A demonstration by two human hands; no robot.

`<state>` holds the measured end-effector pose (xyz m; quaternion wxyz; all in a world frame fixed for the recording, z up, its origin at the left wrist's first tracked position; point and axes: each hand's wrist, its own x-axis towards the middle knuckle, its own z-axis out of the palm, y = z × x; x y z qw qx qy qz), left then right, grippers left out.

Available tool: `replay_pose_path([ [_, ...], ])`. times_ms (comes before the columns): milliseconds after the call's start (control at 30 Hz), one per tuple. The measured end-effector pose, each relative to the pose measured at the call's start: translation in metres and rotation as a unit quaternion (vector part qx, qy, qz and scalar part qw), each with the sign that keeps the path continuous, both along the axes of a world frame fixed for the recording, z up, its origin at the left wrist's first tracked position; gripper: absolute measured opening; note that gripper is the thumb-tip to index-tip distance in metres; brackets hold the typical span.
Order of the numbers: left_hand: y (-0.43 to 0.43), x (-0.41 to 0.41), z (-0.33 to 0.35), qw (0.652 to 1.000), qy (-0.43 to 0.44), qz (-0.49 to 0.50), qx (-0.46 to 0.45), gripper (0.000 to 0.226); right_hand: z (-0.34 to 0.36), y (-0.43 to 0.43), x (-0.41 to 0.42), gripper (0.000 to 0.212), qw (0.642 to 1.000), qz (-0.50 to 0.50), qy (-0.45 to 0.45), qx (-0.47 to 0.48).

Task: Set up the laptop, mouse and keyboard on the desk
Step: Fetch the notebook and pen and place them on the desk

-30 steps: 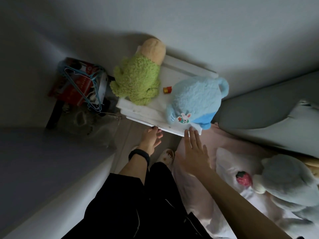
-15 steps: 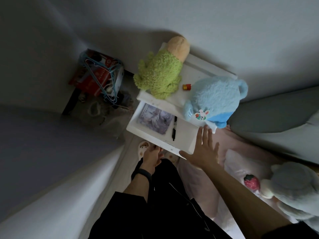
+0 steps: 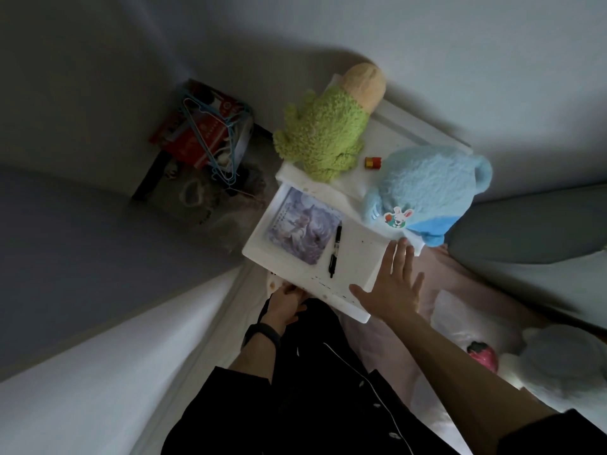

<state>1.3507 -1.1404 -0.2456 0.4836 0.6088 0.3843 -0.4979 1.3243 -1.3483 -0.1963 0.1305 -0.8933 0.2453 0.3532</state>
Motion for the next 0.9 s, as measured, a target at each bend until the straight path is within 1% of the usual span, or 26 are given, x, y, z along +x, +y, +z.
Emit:
replay_pose_path([
  [67,0.001,0.000,0.003,0.999,-0.027,0.016,0.025,0.009,-0.003,0.001,-0.002,0.125,1.000,0.005,-0.019,-0.015],
  [133,0.004,0.002,0.010,0.988,-0.098,0.051,0.108,0.006,-0.003,0.004,-0.005,0.112,0.995,-0.003,-0.087,-0.040],
  [167,0.007,0.005,0.015,0.974,-0.137,0.076,0.162,0.003,-0.003,0.006,-0.006,0.099,0.990,0.001,-0.132,-0.051],
  [200,0.011,0.010,0.023,0.956,-0.178,0.104,0.210,0.005,-0.004,0.008,-0.008,0.083,0.983,0.016,-0.172,-0.057],
  [233,0.015,0.016,0.032,0.938,-0.221,0.111,0.242,0.006,-0.005,0.012,-0.010,0.069,0.977,0.036,-0.200,-0.055],
  [267,0.018,0.023,0.038,0.923,-0.270,0.091,0.258,0.007,-0.008,0.017,-0.011,0.059,0.975,0.049,-0.212,-0.042],
  [333,0.018,0.036,0.048,0.898,-0.363,0.003,0.247,0.007,-0.012,0.029,-0.010,0.051,0.981,0.039,-0.189,0.003],
  [400,0.010,0.054,0.051,0.873,-0.430,-0.097,0.209,0.011,-0.019,0.040,-0.003,0.049,0.989,-0.027,-0.136,0.047],
  [433,0.004,0.062,0.050,0.864,-0.443,-0.142,0.194,0.014,-0.022,0.043,0.003,0.049,0.990,-0.063,-0.111,0.062],
  [500,-0.012,0.082,0.041,0.855,-0.434,-0.233,0.163,0.024,-0.033,0.045,0.014,0.047,0.986,-0.122,-0.075,0.091],
  [533,-0.019,0.092,0.033,0.858,-0.413,-0.268,0.148,0.031,-0.039,0.045,0.019,0.046,0.981,-0.149,-0.066,0.105],
  [633,-0.031,0.116,0.001,0.877,-0.321,-0.335,0.126,0.053,-0.061,0.041,0.033,0.044,0.964,-0.222,-0.064,0.133],
  [700,-0.033,0.128,-0.020,0.873,-0.274,-0.378,0.142,0.070,-0.076,0.038,0.041,0.044,0.959,-0.243,-0.071,0.132],
  [733,-0.034,0.132,-0.028,0.873,-0.264,-0.382,0.152,0.077,-0.083,0.037,0.045,0.042,0.957,-0.250,-0.074,0.129],
  [800,-0.038,0.135,-0.041,0.876,-0.264,-0.367,0.170,0.082,-0.094,0.038,0.052,0.037,0.956,-0.255,-0.089,0.117],
  [900,-0.045,0.132,-0.056,0.863,-0.286,-0.358,0.215,0.082,-0.107,0.039,0.059,0.028,0.955,-0.259,-0.111,0.089],
])
